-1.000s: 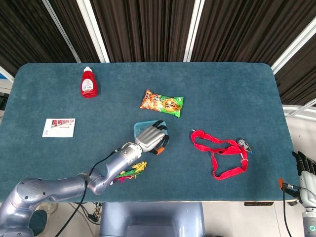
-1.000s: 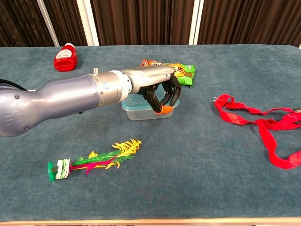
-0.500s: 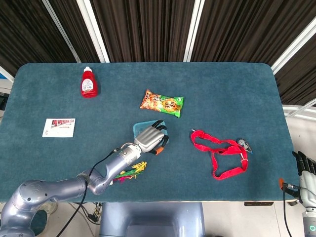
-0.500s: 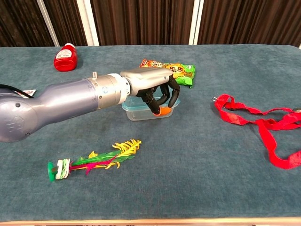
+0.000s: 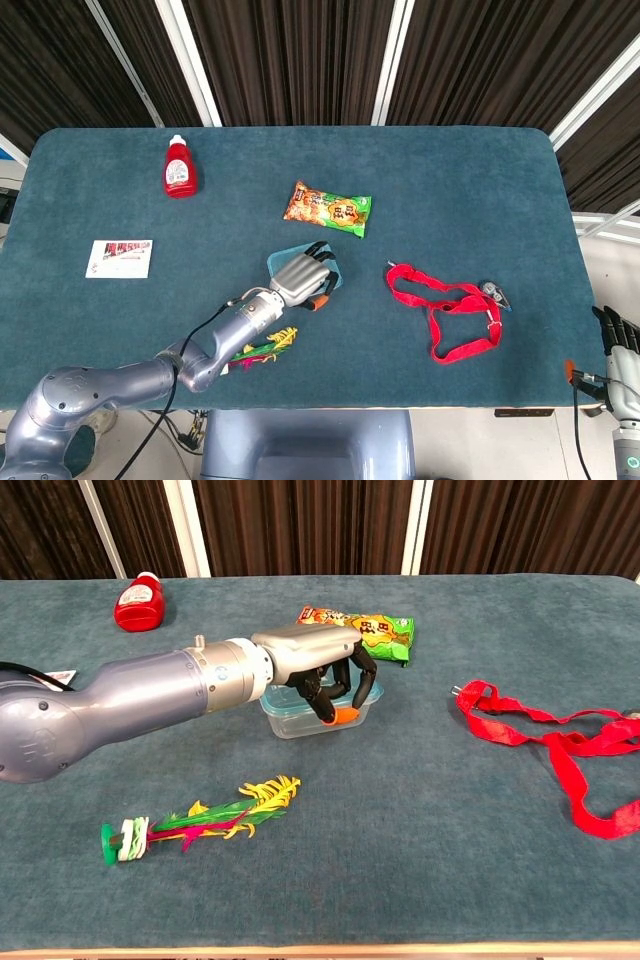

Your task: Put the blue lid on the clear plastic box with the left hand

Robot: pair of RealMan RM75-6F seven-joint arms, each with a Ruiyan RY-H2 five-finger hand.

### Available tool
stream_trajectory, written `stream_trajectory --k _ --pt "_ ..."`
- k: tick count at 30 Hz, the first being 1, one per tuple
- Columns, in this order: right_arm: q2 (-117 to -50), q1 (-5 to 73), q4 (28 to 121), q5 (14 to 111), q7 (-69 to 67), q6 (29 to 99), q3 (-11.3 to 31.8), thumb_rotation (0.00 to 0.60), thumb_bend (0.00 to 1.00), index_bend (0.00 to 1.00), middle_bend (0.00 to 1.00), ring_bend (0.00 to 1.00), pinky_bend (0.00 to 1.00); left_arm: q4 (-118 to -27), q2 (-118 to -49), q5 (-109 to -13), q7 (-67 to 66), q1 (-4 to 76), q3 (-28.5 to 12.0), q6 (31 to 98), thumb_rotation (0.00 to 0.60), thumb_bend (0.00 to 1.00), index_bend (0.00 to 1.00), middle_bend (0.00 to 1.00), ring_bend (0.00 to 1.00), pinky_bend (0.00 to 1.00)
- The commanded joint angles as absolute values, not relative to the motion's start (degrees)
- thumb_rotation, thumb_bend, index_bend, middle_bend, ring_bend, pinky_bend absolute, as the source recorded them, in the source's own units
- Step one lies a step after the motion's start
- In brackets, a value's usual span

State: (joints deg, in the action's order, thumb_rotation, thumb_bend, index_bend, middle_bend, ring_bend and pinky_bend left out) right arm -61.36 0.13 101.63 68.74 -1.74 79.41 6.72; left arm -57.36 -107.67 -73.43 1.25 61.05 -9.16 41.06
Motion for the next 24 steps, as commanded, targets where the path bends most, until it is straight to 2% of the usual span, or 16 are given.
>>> stream_trajectory --k 1,24 --pt "-61.4 0.1 101.6 68.8 -1.7 79.4 6.7 0.600 0.39 0.08 0.04 0.02 0.00 -57.0 -107.8 -73.5 1.4 60.8 -9.1 40.8 0.600 0.49 0.70 0.64 0.17 0.00" --pt "-61.4 0.1 101.6 68.8 -1.6 79.4 6.6 0.600 0.39 0.08 0.04 0.02 0.00 -54.1 -108.8 -76.6 2.3 60.1 -8.4 41.7 0.600 0.49 0.70 0.64 0.17 0.00"
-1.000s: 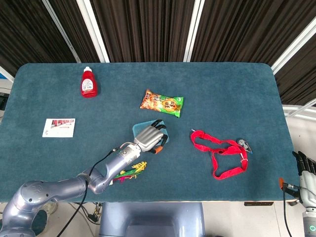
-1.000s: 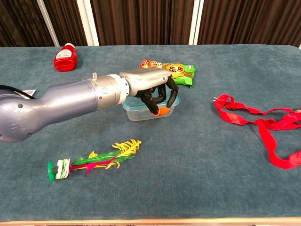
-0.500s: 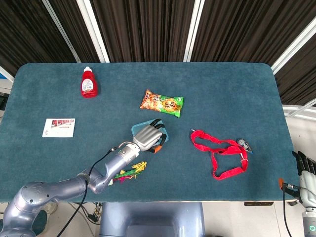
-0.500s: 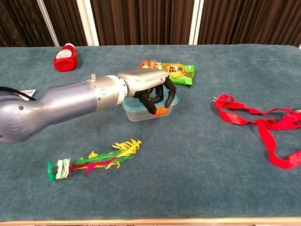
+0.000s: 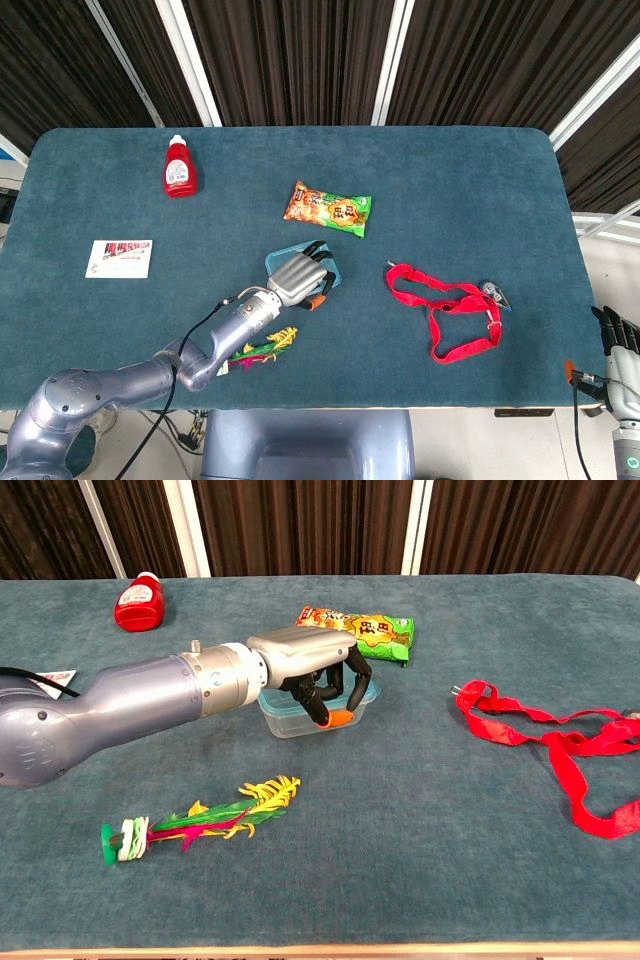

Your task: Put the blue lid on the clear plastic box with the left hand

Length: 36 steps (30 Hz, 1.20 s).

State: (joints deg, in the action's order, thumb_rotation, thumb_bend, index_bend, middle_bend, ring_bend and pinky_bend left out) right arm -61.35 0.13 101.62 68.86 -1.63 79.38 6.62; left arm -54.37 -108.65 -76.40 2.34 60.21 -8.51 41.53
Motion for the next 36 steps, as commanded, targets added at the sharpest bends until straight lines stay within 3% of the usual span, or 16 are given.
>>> stream_trajectory --k 1,36 --pt "-61.4 0.1 101.6 68.8 -1.6 79.4 6.6 0.600 0.39 0.08 0.04 0.02 0.00 -54.0 -108.8 -76.7 2.3 60.1 -8.4 41.7 0.600 0.49 0.70 0.64 0.17 0.00" --pt "-61.3 0.1 101.6 68.7 -1.8 79.3 6.7 0.600 0.39 0.08 0.04 0.02 0.00 -49.2 -111.3 -79.9 3.3 59.4 -7.2 42.8 0.600 0.49 0.70 0.64 0.17 0.00"
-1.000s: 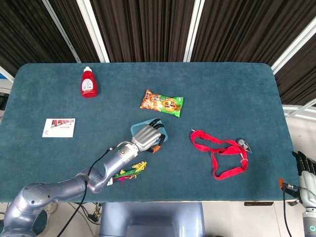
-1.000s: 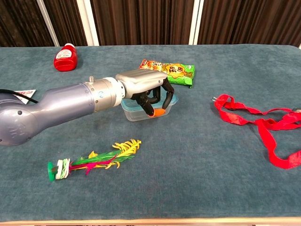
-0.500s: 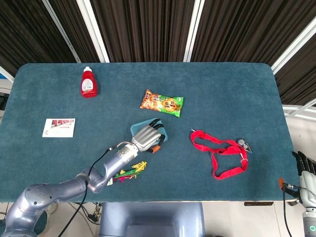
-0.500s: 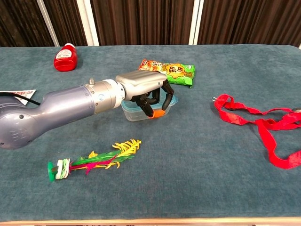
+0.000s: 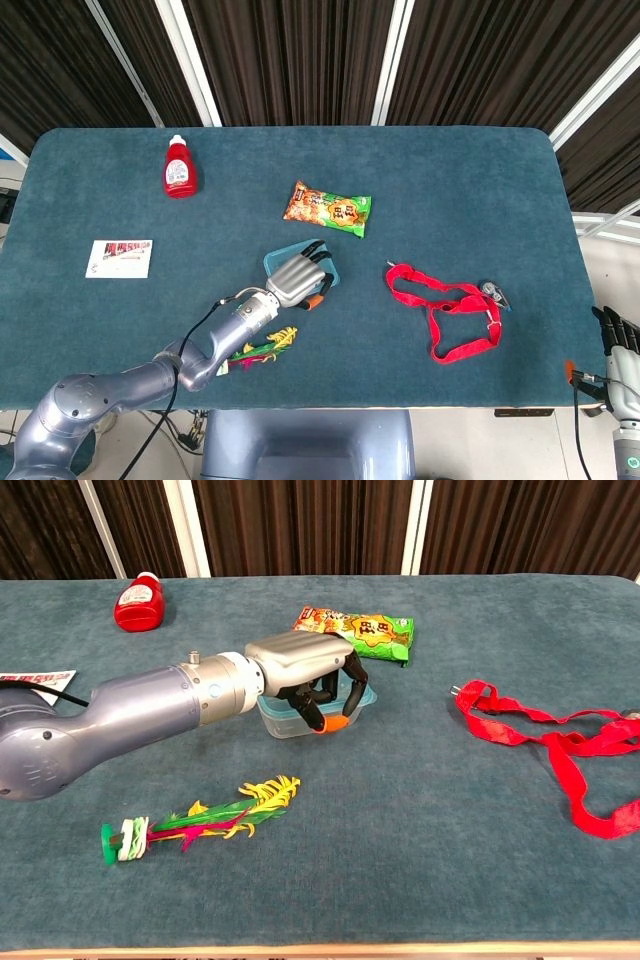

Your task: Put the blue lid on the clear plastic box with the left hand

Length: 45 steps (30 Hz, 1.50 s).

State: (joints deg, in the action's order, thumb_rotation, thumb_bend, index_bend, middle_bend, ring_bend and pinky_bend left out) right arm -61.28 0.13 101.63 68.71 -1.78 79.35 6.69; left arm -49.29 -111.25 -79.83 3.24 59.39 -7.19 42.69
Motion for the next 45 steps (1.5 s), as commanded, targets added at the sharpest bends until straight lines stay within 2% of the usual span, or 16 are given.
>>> stream_trajectory --k 1,7,15,20,28,32,34,36,39,42,45 --pt "-61.3 0.1 101.6 68.7 -1.8 79.4 6.7 0.600 0.39 0.08 0.04 0.02 0.00 -49.3 -111.2 -80.0 3.5 59.4 -7.4 43.1 0.600 0.49 0.70 0.64 0.17 0.00" --pt "-61.3 0.1 101.6 68.9 -1.8 79.4 6.6 0.600 0.39 0.08 0.04 0.02 0.00 -51.4 -109.9 -80.6 3.6 59.8 -8.9 45.4 0.600 0.49 0.70 0.64 0.17 0.00" --pt "-61.4 0.2 101.5 69.0 -1.3 79.5 6.6 0.600 0.39 0.08 0.04 0.02 0.00 -59.5 -105.3 -81.0 1.5 59.4 -10.6 48.5 0.600 0.49 0.69 0.63 0.16 0.00" --pt "-61.5 0.2 101.4 69.1 -1.0 79.7 6.6 0.600 0.39 0.08 0.04 0.02 0.00 -63.7 -102.8 -80.2 -0.8 59.0 -10.9 48.5 0.600 0.43 0.66 0.61 0.13 0.00" --pt "-61.7 0.1 101.2 69.0 -0.3 80.3 6.8 0.600 0.39 0.08 0.04 0.02 0.00 -73.2 -97.2 -79.7 -5.4 57.5 -10.5 49.9 0.600 0.41 0.63 0.59 0.11 0.00" --pt "-61.7 0.1 101.1 69.3 -0.2 80.5 6.7 0.600 0.39 0.08 0.04 0.02 0.00 -79.3 -92.3 -80.6 -9.0 54.1 -10.1 55.6 0.600 0.40 0.52 0.53 0.11 0.00" --pt "-61.8 0.1 101.1 69.5 0.0 80.6 6.7 0.600 0.39 0.08 0.04 0.02 0.00 -82.7 -89.5 -81.1 -10.4 51.7 -9.4 58.8 0.600 0.40 0.42 0.46 0.10 0.00" --pt "-61.8 0.1 101.1 69.8 0.2 80.8 6.6 0.600 0.39 0.08 0.04 0.02 0.00 -87.0 -85.6 -81.2 -12.0 48.7 -8.2 61.8 0.600 0.40 0.30 0.34 0.10 0.00" --pt "-61.9 0.1 101.0 70.0 0.4 81.0 6.6 0.600 0.39 0.08 0.04 0.02 0.00 -92.1 -80.2 -80.8 -14.7 44.7 -6.1 65.0 0.600 0.40 0.17 0.20 0.09 0.00" --pt "-61.9 0.1 101.0 70.4 0.5 81.1 6.5 0.600 0.39 0.08 0.04 0.02 0.00 -95.5 -75.3 -80.3 -18.4 41.0 -3.5 67.5 0.600 0.40 0.09 0.11 0.08 0.00" --pt "-61.7 0.2 100.6 71.9 0.4 81.3 6.2 0.600 0.39 0.08 0.04 0.02 0.00 -97.4 -71.9 -80.6 -19.4 36.8 -1.5 71.7 0.600 0.38 0.03 0.07 0.07 0.00"
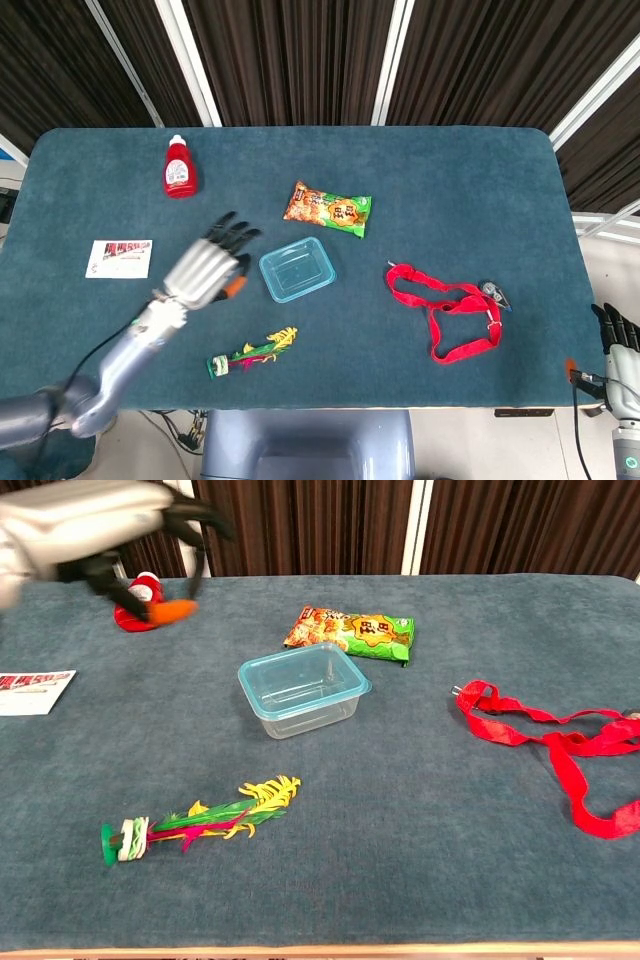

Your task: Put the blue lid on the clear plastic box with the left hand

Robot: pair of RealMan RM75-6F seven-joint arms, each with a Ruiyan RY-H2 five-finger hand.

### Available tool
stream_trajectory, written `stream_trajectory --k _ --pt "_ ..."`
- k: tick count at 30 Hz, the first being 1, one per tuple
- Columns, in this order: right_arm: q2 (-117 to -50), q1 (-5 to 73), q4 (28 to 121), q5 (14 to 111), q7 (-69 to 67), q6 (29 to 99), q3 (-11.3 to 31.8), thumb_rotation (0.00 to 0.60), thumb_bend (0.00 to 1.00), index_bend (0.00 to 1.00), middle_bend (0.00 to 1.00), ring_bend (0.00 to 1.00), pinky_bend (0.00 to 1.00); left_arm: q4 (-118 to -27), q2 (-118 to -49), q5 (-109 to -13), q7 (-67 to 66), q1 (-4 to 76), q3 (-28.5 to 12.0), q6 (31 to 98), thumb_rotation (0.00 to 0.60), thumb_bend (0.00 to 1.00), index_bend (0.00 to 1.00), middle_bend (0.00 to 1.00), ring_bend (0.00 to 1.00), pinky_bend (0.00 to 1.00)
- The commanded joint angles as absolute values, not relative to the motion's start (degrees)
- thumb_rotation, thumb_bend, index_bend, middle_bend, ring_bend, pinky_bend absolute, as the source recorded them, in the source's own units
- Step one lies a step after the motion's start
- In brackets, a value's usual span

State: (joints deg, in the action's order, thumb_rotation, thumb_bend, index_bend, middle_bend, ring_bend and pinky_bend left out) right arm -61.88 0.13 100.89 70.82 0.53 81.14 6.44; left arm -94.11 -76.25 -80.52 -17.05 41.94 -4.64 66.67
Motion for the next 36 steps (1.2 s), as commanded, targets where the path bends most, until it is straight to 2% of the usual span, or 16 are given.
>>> stream_trajectory --k 1,8,13,19,36 --pt "-61.6 0.3 100.5 72.3 0.3 81.4 6.2 0.600 0.39 0.08 0.04 0.02 0.00 -97.6 -71.3 -80.5 -19.2 35.7 -1.1 72.7 0.600 0.36 0.02 0.05 0.06 0.00" --pt "-61.0 0.7 98.8 77.6 -1.3 81.8 4.9 0.600 0.39 0.08 0.04 0.02 0.00 -96.6 -68.1 -81.4 -16.2 25.4 2.6 83.3 0.600 0.31 0.00 0.00 0.03 0.00" --pt "-60.8 0.8 97.9 79.6 -2.0 81.9 4.3 0.600 0.39 0.08 0.04 0.02 0.00 -94.0 -67.9 -81.5 -12.5 20.3 4.0 87.3 0.600 0.31 0.00 0.00 0.04 0.00" --pt "-60.2 1.2 97.3 82.1 -2.2 82.1 3.6 0.600 0.39 0.08 0.04 0.02 0.00 -91.7 -68.2 -81.1 -8.5 17.4 4.8 86.9 0.600 0.31 0.00 0.00 0.04 0.00" --pt "-60.6 1.7 95.7 85.4 -2.2 83.2 2.8 0.600 0.39 0.08 0.04 0.02 0.00 -94.6 -66.0 -82.4 -8.8 14.6 3.6 86.1 0.600 0.30 0.00 0.00 0.04 0.00"
